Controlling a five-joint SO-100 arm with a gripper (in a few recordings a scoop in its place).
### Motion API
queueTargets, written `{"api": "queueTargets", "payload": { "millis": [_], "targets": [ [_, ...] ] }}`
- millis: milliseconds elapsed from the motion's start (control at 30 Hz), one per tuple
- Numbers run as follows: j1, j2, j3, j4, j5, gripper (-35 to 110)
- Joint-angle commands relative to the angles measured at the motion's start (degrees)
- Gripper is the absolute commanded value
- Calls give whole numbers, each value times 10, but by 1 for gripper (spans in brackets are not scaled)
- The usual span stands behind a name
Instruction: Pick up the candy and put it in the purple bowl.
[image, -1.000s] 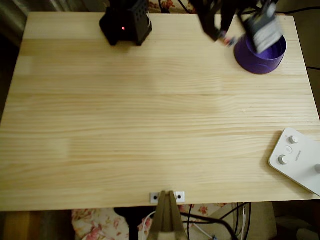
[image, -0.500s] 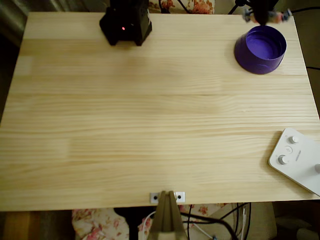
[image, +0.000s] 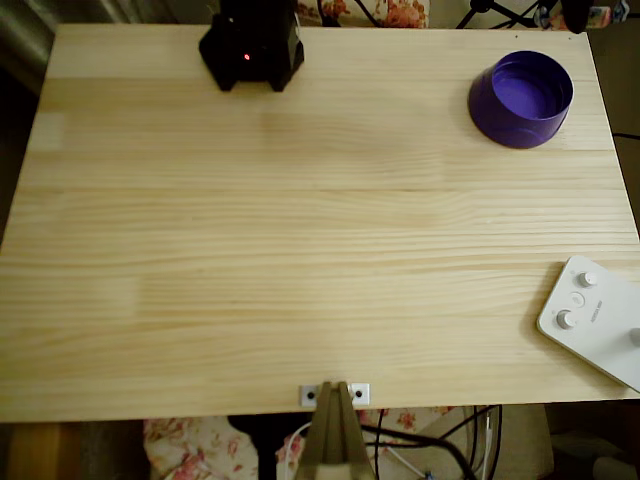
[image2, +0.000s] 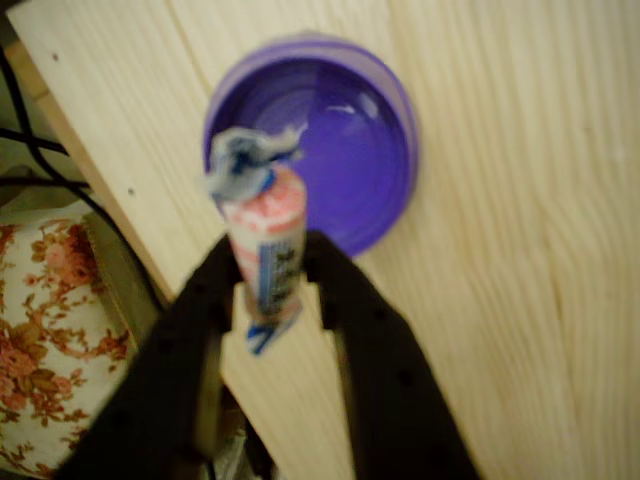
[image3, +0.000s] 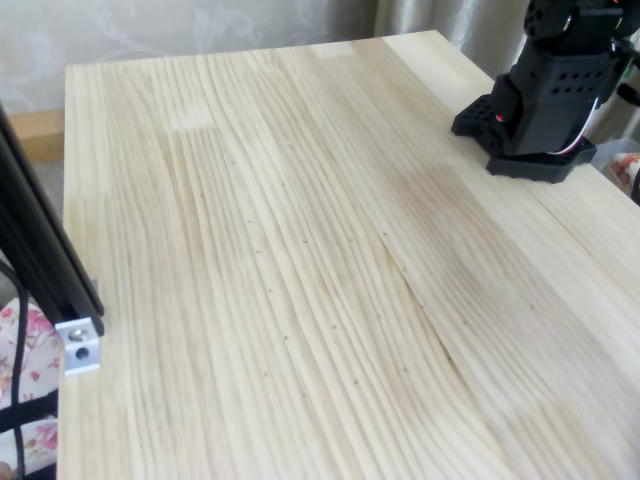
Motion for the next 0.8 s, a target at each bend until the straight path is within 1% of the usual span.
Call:
{"api": "queueTargets", "payload": {
  "millis": [0,167,367,500,567,667,767],
  "targets": [
    [-10,4,-28,-24,11,3],
    [-11,-8,-12,-23,11,9],
    [-7,31,41,-19,16,17],
    [-4,54,61,-10,20,17],
    [4,73,62,4,29,13],
    [25,121,85,4,34,1],
    [56,180,122,-7,51,-1]
  ]
}}
